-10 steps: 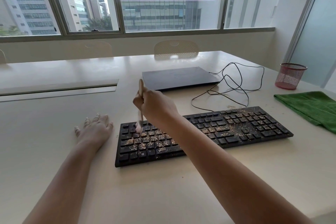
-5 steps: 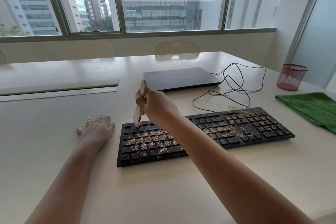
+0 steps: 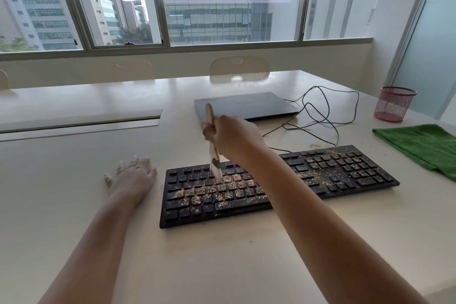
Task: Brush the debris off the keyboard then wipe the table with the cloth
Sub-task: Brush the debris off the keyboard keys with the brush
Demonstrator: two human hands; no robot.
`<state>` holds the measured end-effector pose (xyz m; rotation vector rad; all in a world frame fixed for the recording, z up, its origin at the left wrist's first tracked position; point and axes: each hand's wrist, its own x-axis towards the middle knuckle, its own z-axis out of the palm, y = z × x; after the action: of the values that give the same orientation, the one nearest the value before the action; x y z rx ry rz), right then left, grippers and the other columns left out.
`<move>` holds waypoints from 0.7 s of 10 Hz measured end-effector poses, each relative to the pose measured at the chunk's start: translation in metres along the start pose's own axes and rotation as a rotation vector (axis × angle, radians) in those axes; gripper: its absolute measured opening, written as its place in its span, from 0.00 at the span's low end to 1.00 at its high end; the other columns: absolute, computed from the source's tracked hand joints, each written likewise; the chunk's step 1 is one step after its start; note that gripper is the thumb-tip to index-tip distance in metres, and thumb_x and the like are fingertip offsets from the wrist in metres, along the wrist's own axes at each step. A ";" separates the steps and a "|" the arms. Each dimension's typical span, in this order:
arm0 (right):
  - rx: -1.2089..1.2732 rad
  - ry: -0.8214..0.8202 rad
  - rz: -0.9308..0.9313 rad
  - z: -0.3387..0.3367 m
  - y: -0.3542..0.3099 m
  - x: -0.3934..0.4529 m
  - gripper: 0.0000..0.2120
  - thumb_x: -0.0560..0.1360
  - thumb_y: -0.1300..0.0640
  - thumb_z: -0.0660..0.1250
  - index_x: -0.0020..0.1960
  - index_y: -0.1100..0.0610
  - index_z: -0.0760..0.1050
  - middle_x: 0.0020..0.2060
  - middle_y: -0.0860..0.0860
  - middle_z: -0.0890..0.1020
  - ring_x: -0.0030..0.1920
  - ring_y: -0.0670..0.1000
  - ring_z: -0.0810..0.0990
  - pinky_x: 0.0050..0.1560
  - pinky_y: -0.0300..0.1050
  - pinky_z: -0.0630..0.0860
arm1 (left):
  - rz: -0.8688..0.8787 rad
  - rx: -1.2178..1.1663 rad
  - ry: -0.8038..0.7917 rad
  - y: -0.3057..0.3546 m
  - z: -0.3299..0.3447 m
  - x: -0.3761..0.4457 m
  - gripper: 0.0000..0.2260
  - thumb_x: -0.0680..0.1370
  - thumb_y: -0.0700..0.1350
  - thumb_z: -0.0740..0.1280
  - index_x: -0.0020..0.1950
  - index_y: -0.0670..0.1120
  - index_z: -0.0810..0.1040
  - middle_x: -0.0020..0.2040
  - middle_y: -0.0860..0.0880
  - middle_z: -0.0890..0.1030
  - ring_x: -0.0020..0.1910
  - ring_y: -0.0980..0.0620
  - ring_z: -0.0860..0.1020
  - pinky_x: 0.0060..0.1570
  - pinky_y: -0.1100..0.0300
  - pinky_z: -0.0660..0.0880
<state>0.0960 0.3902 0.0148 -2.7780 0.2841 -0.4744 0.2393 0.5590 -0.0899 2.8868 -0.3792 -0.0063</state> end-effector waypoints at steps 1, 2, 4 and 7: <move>0.221 0.035 0.008 0.011 0.002 0.002 0.20 0.80 0.45 0.53 0.54 0.58 0.75 0.38 0.52 0.83 0.27 0.47 0.74 0.31 0.45 0.75 | -0.001 0.001 -0.004 0.000 0.000 0.001 0.22 0.82 0.54 0.50 0.76 0.52 0.57 0.78 0.51 0.53 0.77 0.45 0.50 0.72 0.40 0.47; 0.257 0.012 0.005 0.019 0.000 0.002 0.19 0.80 0.45 0.53 0.54 0.57 0.76 0.36 0.51 0.83 0.26 0.46 0.72 0.31 0.44 0.74 | -0.002 -0.003 -0.005 0.001 0.001 0.001 0.22 0.82 0.54 0.50 0.76 0.52 0.57 0.78 0.51 0.53 0.77 0.45 0.50 0.72 0.40 0.47; 0.165 0.107 0.016 0.018 -0.002 0.001 0.19 0.81 0.45 0.51 0.54 0.57 0.75 0.38 0.52 0.83 0.33 0.50 0.79 0.35 0.45 0.77 | 0.000 -0.007 -0.004 0.001 0.000 0.000 0.22 0.82 0.54 0.50 0.76 0.52 0.57 0.78 0.51 0.53 0.77 0.45 0.50 0.72 0.40 0.46; 0.180 0.096 -0.001 0.019 -0.010 -0.003 0.19 0.81 0.46 0.52 0.56 0.57 0.75 0.39 0.52 0.83 0.34 0.51 0.80 0.34 0.46 0.78 | -0.003 -0.005 -0.004 -0.001 0.001 0.002 0.22 0.82 0.54 0.50 0.76 0.52 0.57 0.78 0.51 0.53 0.77 0.45 0.49 0.72 0.40 0.46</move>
<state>0.1016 0.4049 0.0003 -2.5855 0.2495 -0.6042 0.2409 0.5592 -0.0915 2.8833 -0.3746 -0.0134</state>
